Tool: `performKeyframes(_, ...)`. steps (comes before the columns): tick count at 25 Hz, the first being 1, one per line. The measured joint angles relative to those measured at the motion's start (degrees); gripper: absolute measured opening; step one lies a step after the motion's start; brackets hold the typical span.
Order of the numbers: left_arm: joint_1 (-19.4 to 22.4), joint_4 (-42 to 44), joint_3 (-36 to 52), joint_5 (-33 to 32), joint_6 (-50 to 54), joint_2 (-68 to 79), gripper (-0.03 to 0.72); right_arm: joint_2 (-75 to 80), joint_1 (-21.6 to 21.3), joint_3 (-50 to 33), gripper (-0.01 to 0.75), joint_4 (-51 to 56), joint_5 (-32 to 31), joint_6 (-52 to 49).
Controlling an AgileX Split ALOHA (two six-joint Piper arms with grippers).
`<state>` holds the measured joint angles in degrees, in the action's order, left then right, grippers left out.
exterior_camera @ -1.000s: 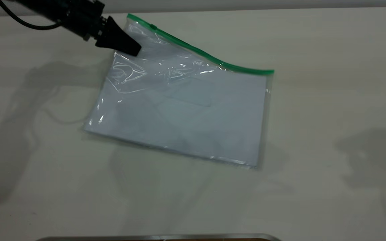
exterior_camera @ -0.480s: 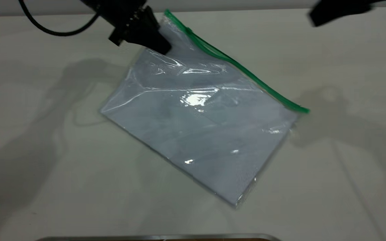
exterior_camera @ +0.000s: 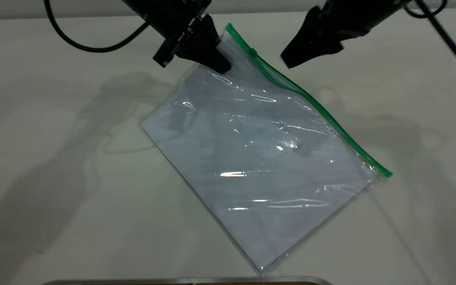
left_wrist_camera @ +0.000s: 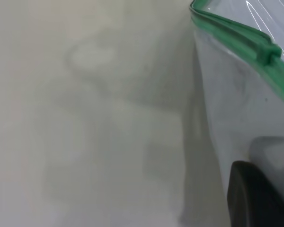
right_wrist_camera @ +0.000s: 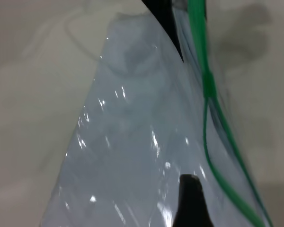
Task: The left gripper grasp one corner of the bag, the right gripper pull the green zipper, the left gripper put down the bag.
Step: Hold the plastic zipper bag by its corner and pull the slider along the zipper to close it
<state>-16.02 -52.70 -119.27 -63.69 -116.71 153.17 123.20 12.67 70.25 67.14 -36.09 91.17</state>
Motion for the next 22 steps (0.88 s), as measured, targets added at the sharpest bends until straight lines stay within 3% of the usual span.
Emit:
performKeyframes(17,-4.5,-2.7,0.0,3.6,-0.2,0.0,0.051,3.5,0.0,1.6,0.578,7.4,-2.4,2.9)
performKeyframes(22,-4.8,-5.1,0.0,3.7,-0.2,0.0,0.051,3.5,0.0,1.6,0.520,7.5,-2.2,2.9)
